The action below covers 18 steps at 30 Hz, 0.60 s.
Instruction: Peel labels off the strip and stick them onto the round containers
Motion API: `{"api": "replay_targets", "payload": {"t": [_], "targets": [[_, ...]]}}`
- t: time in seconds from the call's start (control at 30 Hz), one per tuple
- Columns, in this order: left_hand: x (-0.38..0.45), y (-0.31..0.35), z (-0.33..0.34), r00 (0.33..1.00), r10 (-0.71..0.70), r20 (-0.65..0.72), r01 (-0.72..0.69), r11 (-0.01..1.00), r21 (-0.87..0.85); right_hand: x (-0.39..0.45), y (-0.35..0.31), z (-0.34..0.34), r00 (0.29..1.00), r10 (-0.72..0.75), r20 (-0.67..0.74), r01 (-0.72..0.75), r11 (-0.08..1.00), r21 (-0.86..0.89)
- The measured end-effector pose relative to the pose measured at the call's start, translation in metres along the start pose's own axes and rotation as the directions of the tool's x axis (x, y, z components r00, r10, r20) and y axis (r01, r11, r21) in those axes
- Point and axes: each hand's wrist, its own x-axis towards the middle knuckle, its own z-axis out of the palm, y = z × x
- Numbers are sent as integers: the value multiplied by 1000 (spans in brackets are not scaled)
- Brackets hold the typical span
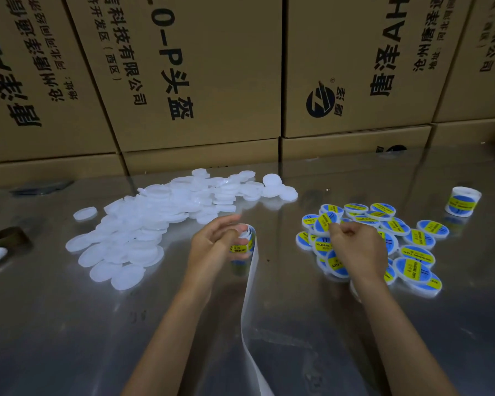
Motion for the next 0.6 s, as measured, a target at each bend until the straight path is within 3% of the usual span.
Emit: {"api": "replay_targets", "payload": {"t": [0.23, 0.33, 0.43, 0.6], "targets": [[2, -3, -2, 999, -1, -32, 1, 1000, -1, 7, 12, -3, 999, -7, -33, -3, 953, -302], [5, -7, -6, 997, -6, -73, 7, 1000, 10, 6, 9, -1, 992, -76, -102, 53, 976, -213], [10, -14, -11, 987, -5, -158, 9, 1000, 26, -6, -2, 10, 961, -233, -147, 211, 966, -150], [13, -25, -17, 932, 115, -343, -103, 993, 52, -40, -15, 45, 897, -437, 60, 439, 898, -27]]}}
